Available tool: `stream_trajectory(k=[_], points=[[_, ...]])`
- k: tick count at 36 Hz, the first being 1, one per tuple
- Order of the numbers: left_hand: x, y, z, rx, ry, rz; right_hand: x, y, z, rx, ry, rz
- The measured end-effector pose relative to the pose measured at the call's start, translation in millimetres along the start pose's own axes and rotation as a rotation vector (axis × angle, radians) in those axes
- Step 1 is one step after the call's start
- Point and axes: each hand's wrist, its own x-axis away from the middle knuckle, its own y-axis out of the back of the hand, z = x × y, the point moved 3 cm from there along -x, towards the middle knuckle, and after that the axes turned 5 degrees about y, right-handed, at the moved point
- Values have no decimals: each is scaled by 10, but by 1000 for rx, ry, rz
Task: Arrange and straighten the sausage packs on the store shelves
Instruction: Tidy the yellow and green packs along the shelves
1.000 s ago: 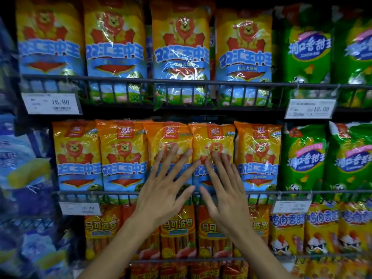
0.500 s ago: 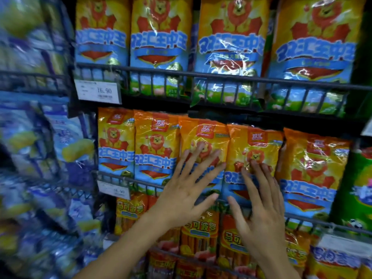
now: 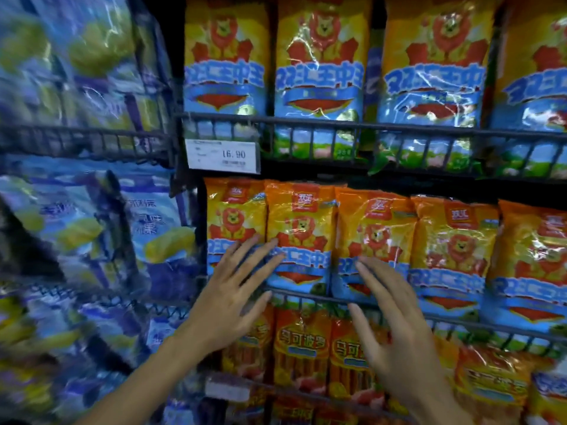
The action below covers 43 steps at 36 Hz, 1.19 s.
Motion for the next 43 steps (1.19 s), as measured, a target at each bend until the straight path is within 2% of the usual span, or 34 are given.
stream_trajectory(k=[10,14,17,22,26,29,33,36,40,43], points=[[6,-27,92,0,-51,54,-216,-505,343,241,-143,55],[26,-19,138,88,-71,18,-249,-483,419,194,-210,33],[47,3,209,170,0,-38,-273,-448,511,180,-258,-1],[-35,84,215,95,5,14,-330,-594,599,135,-359,109],[-60,90,227,-64,59,65,-374,-765,727,46,-367,67],[-45,88,257,-101,76,81,-355,-750,723,-49,-344,26],[-48,72,245,-81,73,90,-331,-675,600,-23,-291,52],[-88,104,250,-33,47,54,-378,-590,552,-1,-251,-24],[-286,222,229,-2,14,-4,-638,-461,553,94,-37,-141],[-476,253,212,-56,25,5,-896,-458,497,173,62,-138]])
